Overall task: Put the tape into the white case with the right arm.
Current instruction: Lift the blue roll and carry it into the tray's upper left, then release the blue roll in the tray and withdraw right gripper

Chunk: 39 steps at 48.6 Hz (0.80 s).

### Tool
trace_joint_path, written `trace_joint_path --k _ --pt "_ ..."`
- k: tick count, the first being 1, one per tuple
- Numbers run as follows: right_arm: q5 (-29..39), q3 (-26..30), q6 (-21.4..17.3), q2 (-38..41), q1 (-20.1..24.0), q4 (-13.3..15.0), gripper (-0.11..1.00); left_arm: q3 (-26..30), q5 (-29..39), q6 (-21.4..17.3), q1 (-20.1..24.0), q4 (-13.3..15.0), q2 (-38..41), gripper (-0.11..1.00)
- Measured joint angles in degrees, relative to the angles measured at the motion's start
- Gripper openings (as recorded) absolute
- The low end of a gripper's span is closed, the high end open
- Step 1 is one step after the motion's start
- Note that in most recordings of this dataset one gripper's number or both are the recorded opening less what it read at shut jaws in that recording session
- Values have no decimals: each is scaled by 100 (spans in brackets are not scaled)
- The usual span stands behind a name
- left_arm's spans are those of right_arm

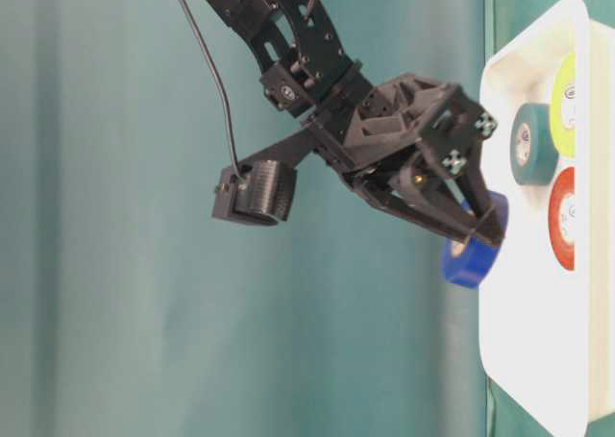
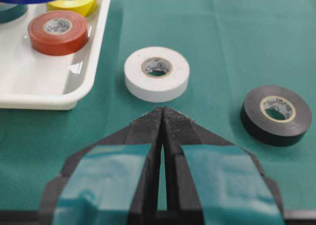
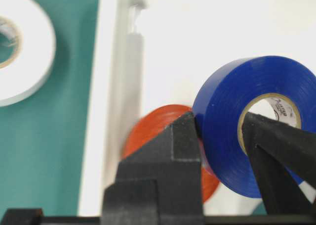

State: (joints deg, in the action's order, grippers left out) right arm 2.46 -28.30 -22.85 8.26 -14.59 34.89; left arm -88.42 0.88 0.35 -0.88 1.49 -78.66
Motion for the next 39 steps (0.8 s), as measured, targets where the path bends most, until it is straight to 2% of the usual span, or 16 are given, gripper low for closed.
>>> trace_joint_path --k 13,33,35,39 --pt "-325 35 0 193 -527 0 3 0 0 0 0 0 -9 1" --pt "-475 35 -44 246 -571 9 3 0 0 0 0 0 0 1" --pt "-475 35 -44 246 -571 0 6 0 0 0 9 0 0 1" --pt "-483 35 -44 246 -571 9 22 0 0 0 0 0 0 1"
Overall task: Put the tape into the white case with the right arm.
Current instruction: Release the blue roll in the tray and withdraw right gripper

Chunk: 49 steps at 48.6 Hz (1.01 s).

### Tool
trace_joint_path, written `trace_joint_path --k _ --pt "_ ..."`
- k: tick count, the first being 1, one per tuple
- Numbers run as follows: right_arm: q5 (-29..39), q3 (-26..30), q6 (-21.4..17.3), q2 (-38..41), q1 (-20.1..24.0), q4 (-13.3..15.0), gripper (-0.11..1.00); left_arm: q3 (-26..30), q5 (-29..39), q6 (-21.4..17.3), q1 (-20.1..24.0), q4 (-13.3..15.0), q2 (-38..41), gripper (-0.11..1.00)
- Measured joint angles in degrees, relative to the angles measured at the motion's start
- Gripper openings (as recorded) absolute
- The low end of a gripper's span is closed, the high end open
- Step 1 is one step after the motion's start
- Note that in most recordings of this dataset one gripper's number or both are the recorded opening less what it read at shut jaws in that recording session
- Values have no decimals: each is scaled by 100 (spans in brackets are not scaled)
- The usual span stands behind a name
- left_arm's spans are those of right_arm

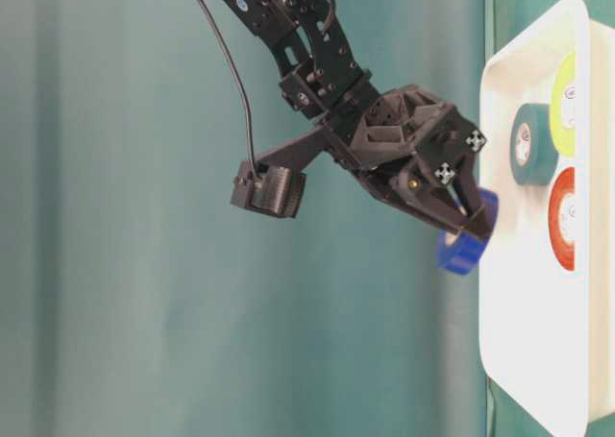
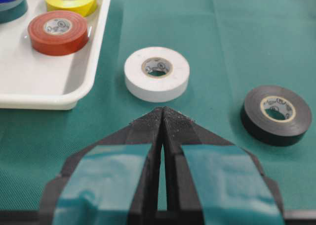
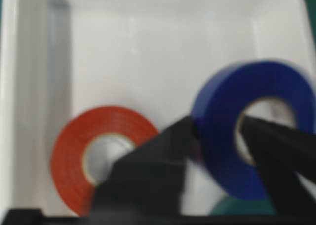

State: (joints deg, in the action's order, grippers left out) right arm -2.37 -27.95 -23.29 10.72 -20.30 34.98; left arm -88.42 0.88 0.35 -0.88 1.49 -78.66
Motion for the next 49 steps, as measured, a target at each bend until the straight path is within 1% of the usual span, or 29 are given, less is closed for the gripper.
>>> trace_joint_path --k 8,9,10,14,27,34,40,49 --pt "0 9 9 -9 -18 0 70 0 -9 0 0 0 -9 1" --pt "0 0 9 0 -18 0 75 0 0 0 0 0 0 1" --pt "0 9 9 0 -18 0 78 0 0 0 0 0 -9 1" --pt "0 9 9 0 -18 0 73 0 -9 0 0 0 0 1" --pt "53 -18 9 0 -18 0 74 0 0 0 9 0 0 1" --pt "220 -185 9 -26 -35 0 74 0 0 0 0 0 -9 1" --pt "369 -483 9 -272 -44 -9 74 0 0 0 0 -9 -9 1" --pt "387 -1143 -18 -861 -44 0 74 0 0 0 9 0 0 1"
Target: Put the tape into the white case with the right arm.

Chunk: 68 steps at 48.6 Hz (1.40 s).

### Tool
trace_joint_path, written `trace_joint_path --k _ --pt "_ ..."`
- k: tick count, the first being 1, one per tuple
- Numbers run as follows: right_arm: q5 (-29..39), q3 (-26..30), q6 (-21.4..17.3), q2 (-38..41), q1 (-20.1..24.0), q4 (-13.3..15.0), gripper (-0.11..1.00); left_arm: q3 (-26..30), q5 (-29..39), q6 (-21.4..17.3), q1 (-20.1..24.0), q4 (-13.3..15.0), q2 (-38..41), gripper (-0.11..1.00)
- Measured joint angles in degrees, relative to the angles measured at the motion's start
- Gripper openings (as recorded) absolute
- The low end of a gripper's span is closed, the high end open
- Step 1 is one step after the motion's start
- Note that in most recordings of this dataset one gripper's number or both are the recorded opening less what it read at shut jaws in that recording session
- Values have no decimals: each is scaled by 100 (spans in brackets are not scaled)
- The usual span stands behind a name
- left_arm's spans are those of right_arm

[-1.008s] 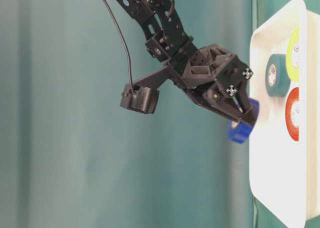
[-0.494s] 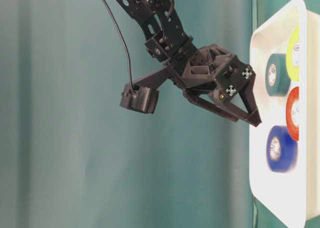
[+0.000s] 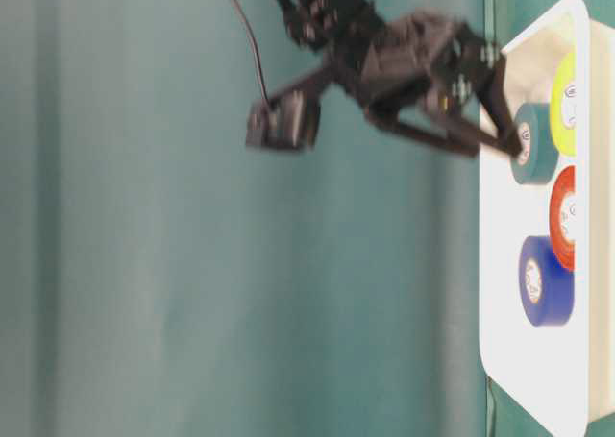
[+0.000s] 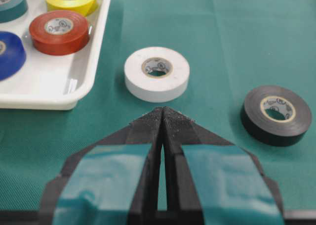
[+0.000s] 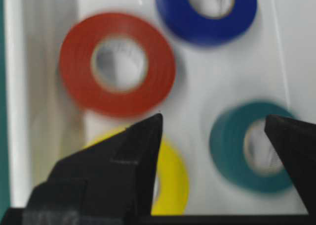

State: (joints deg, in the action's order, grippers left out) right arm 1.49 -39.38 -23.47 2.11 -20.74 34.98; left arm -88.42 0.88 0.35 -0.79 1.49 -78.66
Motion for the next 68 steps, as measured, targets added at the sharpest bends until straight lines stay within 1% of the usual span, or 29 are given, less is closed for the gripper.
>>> trace_joint_path --k 12,24,36,44,51,59,64,68 --pt "-9 -976 0 -888 0 0 73 0 0 0 0 0 -9 1" --pt "-9 -1714 -9 -1670 0 0 72 -18 -9 0 0 0 0 1" --pt "-18 -2575 -18 -2584 0 -26 72 -18 -9 0 -9 0 -9 1" --pt "-229 -3111 -26 -3270 0 -44 72 -26 0 0 9 -9 -9 1" --pt "-598 -3445 -26 -3744 0 -44 72 -18 -9 0 9 0 -9 1" --pt "-896 -3630 -26 -3814 79 -44 72 -26 -9 0 18 -9 -9 1" --pt "-940 -3639 -26 -3797 334 -44 72 -26 0 0 18 0 -9 1" --pt "-949 -3647 -35 -3814 668 -44 72 -35 0 0 18 0 0 1"
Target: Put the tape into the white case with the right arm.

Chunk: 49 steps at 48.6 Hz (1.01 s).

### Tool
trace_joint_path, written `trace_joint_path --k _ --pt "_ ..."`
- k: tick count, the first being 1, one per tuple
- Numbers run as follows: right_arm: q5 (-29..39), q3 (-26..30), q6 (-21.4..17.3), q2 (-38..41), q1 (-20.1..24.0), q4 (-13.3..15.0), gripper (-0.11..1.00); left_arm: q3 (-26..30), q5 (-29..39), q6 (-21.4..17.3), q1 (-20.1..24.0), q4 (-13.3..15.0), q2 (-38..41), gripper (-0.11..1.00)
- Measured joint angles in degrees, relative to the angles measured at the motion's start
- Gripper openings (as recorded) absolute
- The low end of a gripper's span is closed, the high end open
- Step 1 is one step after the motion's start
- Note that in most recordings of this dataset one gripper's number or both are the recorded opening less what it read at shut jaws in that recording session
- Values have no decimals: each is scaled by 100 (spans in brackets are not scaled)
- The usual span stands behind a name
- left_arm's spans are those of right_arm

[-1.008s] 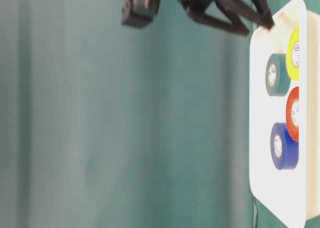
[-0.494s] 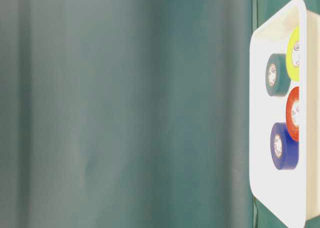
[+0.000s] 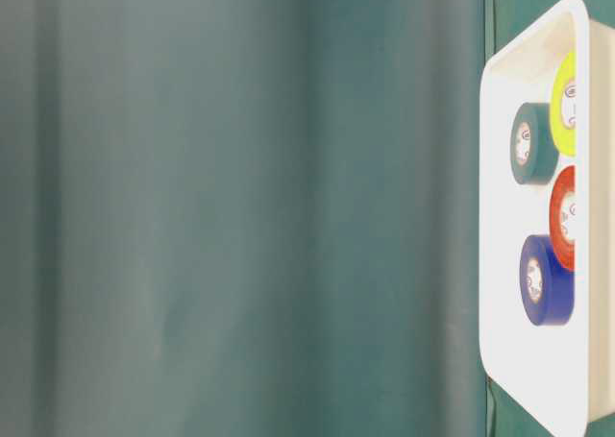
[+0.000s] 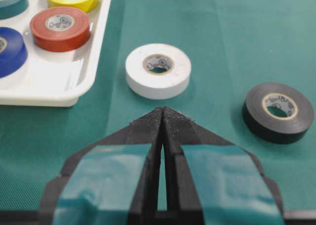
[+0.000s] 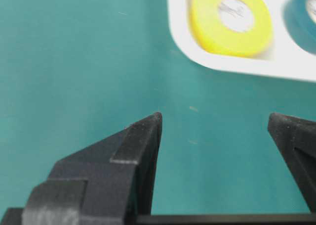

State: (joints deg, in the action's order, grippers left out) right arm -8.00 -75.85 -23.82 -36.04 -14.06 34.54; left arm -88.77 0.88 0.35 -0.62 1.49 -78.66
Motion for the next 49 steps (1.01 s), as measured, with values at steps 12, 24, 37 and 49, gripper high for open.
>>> trace_joint_path --k 12,24,37,49 --pt "9 0 -360 9 1046 -18 72 9 -9 0 0 0 -9 1" --pt "185 0 -958 9 1433 -18 66 9 0 0 0 0 -9 1" --pt "193 281 -958 360 1512 -18 63 9 -9 0 0 0 -9 1" --pt "35 984 -940 1433 1767 -9 63 0 -9 0 0 -9 -9 1"
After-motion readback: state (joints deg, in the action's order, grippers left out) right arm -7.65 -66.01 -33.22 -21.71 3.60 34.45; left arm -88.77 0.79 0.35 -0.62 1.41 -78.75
